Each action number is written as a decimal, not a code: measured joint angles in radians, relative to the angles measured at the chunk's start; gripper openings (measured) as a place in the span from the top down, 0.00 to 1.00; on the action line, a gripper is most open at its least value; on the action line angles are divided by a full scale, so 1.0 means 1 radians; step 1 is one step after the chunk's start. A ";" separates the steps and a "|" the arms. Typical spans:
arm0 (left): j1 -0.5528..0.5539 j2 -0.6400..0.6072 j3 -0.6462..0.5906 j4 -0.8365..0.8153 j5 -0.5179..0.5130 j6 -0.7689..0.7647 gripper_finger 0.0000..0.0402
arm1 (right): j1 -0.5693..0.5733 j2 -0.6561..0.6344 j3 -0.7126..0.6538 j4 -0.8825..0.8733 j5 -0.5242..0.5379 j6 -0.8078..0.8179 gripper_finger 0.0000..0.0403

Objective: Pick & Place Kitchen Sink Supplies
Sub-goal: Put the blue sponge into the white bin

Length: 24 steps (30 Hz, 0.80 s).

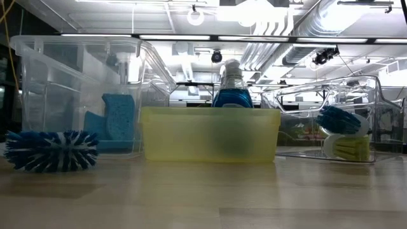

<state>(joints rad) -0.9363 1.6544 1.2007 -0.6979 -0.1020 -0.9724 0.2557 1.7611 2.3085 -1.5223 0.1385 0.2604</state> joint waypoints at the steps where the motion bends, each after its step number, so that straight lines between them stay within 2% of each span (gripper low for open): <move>1: 0.000 0.011 0.000 -0.001 0.006 0.000 0.41 | 0.001 0.000 0.000 0.000 0.001 0.000 0.63; 4: 0.000 0.045 0.000 0.004 0.008 0.001 0.38 | 0.004 0.000 0.000 0.000 0.001 0.002 0.64; 14: 0.000 0.131 0.000 -0.011 -0.010 0.007 0.37 | 0.007 0.000 0.000 0.000 0.004 0.001 0.64; 24: -0.001 0.219 0.004 -0.006 -0.024 0.080 0.37 | 0.007 0.000 0.000 0.000 0.005 0.001 0.65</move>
<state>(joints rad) -0.9371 1.8730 1.2043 -0.7040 -0.1256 -0.8924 0.2626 1.7611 2.3085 -1.5228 0.1436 0.2611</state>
